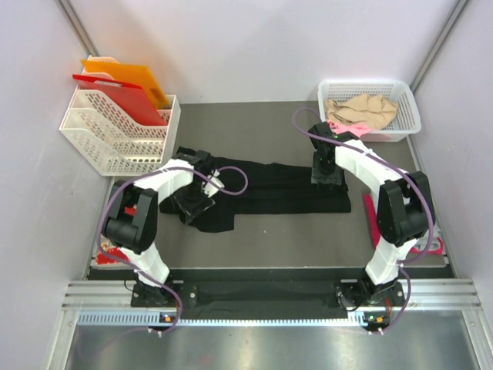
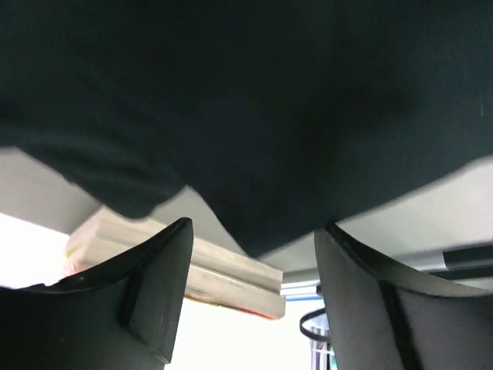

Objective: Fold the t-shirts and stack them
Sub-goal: Fold the other side of the tshirt into a rectangle

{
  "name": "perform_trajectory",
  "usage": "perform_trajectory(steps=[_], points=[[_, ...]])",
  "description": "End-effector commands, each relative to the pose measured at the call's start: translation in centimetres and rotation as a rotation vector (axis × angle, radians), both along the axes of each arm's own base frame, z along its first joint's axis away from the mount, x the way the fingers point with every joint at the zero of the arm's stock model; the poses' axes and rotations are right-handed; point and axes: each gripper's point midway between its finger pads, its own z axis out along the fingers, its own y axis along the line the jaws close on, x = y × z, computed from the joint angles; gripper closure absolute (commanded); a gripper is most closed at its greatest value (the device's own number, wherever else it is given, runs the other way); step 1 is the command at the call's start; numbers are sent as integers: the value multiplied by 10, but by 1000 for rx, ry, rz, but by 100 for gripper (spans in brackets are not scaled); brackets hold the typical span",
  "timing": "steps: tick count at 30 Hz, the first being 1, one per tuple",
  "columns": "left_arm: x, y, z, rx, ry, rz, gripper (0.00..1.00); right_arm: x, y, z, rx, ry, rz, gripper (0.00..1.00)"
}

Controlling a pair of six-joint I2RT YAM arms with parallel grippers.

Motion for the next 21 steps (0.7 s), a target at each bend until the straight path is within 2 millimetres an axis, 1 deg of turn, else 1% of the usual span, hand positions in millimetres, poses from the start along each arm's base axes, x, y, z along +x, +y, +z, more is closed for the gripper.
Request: perform_trajectory(steps=[1, 2, 3, 5, 6, 8, 9, 11, 13, 14, 16, 17, 18, 20, 21], points=[[37, -13, 0, -29, -81, -6, 37, 9, 2, 9, 13, -44, -5, 58], [37, -15, -4, -33, -63, -6, 41, 9, 1, 9, 11, -47, -6, 58], [37, -16, -5, -35, -55, -6, 51, 9, 1, 10, 11, -47, -7, 58], [36, -16, -11, -30, -33, -6, 63, 8, 1, 9, 13, -46, -8, 58], [36, -17, -12, -31, -28, -6, 78, 8, 0, 10, 11, -47, -6, 59], [35, -18, -10, -38, -20, -3, 93, 8, 0, 10, 8, -48, -5, 59], [35, -18, -8, -41, -19, 2, 99, 8, -1, 9, 4, -49, -7, 59], [34, -19, -1, -45, -16, 1, 100, 7, -2, 9, 4, -46, -9, 59], [37, -20, 8, -46, -33, -3, 100, 7, -3, 8, 1, -45, -7, 59], [33, -17, 13, -40, -16, -10, 100, 8, -3, 8, 1, -46, -7, 59], [36, -19, 30, -47, -26, -27, 100, 8, -4, 9, 0, -46, -9, 59], [31, -17, 38, -42, -4, -34, 100, 9, -5, 9, -1, -47, -11, 59], [36, -18, 50, -48, -24, -45, 100, 10, -6, 9, -6, -49, -10, 59], [41, -19, 67, -54, -51, -73, 100, 13, -8, 8, -8, -48, -14, 59], [49, -19, 78, -56, -81, -77, 100, 15, -9, 9, -5, -53, -17, 59]])
